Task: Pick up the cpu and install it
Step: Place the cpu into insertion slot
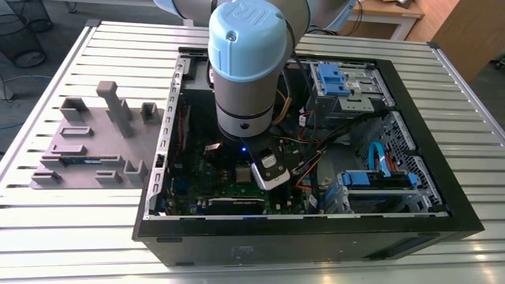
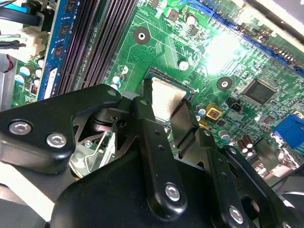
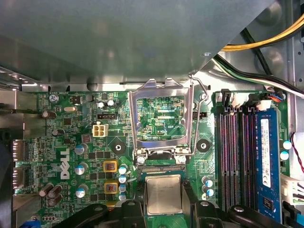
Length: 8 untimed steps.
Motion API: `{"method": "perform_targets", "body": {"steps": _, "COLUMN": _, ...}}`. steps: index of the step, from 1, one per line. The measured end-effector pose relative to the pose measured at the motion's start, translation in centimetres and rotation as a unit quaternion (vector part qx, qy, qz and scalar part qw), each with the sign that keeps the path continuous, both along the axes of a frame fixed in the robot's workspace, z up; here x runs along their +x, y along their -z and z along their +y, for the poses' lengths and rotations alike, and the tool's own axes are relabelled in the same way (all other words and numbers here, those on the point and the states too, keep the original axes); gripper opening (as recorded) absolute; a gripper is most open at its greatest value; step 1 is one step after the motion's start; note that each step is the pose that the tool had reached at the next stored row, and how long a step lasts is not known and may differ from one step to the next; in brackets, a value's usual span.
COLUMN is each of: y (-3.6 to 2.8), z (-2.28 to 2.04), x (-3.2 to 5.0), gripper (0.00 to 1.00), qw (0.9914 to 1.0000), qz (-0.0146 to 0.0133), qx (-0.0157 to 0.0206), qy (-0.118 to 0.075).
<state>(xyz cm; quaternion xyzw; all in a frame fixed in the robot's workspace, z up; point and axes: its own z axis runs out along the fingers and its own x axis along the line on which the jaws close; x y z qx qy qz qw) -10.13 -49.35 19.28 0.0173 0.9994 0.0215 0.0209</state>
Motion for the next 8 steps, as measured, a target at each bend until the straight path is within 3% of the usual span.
{"method": "perform_targets", "body": {"steps": 8, "y": 0.15, "z": 0.0, "x": 0.0, "gripper": 0.42, "qw": 1.0, "qz": 0.0001, "qx": -0.0001, "qy": 0.0}}
